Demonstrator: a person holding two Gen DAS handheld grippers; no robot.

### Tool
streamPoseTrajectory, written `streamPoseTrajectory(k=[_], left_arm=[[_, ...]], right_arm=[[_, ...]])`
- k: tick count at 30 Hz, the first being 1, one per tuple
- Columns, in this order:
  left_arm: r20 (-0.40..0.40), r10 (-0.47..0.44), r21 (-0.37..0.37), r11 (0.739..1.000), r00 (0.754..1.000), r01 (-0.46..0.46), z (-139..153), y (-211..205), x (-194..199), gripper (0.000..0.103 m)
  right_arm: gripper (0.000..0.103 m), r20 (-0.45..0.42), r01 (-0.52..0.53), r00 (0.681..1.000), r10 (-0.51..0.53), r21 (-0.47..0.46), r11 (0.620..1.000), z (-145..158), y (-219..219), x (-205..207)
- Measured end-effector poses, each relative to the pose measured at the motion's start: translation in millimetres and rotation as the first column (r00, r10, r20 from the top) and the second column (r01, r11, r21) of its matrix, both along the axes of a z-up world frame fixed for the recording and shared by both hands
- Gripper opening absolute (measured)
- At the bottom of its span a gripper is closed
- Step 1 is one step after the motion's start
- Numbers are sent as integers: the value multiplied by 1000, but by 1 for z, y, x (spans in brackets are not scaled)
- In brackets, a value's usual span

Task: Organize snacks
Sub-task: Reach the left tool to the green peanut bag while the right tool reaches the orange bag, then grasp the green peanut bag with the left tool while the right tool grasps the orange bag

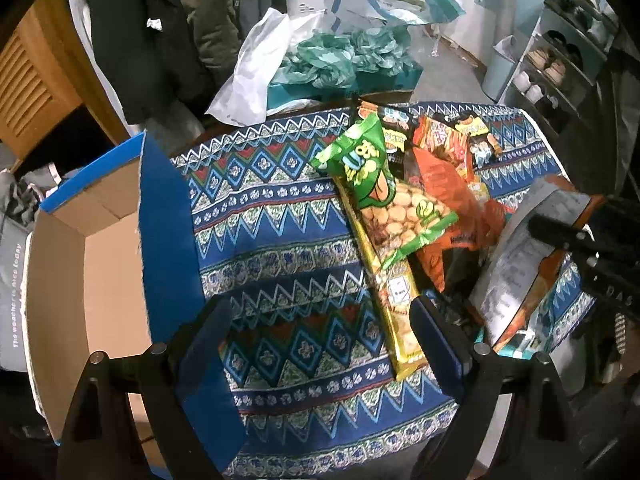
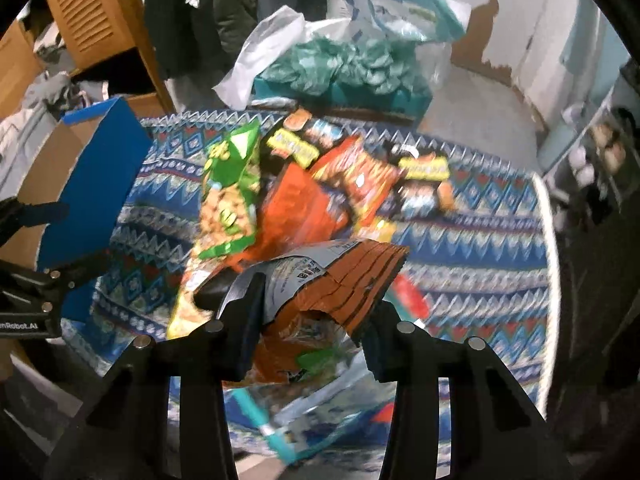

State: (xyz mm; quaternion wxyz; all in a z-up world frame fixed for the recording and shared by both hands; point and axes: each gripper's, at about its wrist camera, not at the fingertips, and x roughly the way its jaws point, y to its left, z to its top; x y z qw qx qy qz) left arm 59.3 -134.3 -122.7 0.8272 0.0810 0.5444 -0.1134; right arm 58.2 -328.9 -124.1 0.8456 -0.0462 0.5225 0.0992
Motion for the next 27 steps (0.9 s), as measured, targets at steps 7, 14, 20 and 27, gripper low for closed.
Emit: streamPoseTrajectory(k=[7,14,20,27], left_arm=[[-7,28,-8,1000,1000,-28,-4,-7,32,92],[-58,76,-73,994,995,-80,-19,-17,63,92],[-97,115,-92,988,989,-124,-35,-27,89,92],[-160,128,-126,981,979,-148,-53,-32,107,92]], right_arm=[[41,-2,-48,999,48,-43,998,2,-7,36],[41,-5,-49,999,49,-5,999,-8,-13,53],[41,-28,2,1000,-1,47,999,-26,-16,64],[52,-129,91,989,-74,131,987,-54,-21,72]])
